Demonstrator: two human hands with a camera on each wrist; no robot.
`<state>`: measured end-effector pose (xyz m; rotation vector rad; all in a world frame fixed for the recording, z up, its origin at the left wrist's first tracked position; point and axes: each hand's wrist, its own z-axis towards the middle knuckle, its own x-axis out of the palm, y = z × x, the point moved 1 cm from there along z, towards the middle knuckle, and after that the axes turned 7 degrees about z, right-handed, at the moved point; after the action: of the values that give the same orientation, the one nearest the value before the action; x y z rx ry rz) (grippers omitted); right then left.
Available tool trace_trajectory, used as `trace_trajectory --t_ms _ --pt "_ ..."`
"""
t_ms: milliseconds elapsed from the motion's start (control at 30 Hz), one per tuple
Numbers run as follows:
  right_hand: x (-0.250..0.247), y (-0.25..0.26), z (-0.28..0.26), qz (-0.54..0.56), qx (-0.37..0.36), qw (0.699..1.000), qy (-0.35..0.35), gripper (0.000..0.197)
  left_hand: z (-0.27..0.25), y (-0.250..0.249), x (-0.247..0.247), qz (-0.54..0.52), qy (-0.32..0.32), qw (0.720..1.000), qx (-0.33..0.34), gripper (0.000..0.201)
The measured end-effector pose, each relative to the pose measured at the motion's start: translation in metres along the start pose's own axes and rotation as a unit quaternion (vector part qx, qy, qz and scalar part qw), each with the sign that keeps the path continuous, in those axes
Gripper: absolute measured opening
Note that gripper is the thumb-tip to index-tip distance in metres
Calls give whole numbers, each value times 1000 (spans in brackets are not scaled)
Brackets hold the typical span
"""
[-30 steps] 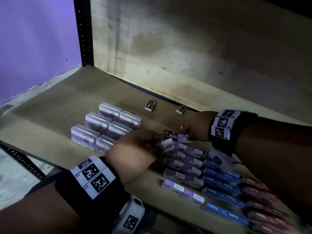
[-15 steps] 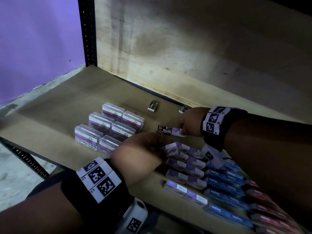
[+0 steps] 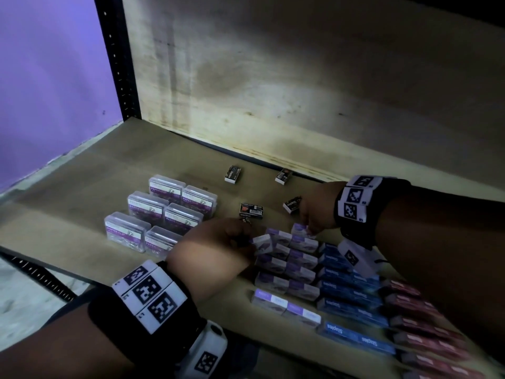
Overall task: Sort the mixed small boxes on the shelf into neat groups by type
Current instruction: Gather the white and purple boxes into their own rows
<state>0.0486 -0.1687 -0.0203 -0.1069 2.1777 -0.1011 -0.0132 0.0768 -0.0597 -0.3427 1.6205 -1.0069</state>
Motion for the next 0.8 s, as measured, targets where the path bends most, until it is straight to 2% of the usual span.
trace_trajectory --t_ms 133,233,300,400,533,667,733,800 --pt "-6 -1 -10 3 -12 1000 -17 28 1 -7 -6 24 27 999 24 17" --pt "-14 -4 -26 1 -12 998 -61 27 8 -15 -11 72 46 995 44 33" --pt "-15 -7 -44 10 -29 994 -107 28 15 -19 -10 96 32 994 39 34" --pt "-7 -16 -79 97 -53 978 -178 26 28 -29 -8 126 20 991 42 20" --pt "25 -25 -123 214 -43 946 -242 23 55 -45 -7 189 65 978 56 23" --pt "59 -30 -158 279 -44 915 -289 11 78 -60 -4 290 98 948 85 17" --pt "71 -33 -171 309 -59 909 -275 17 90 -66 1 357 112 921 107 12" --pt "80 -37 -180 327 -59 904 -268 25 101 -71 7 409 155 894 99 11"
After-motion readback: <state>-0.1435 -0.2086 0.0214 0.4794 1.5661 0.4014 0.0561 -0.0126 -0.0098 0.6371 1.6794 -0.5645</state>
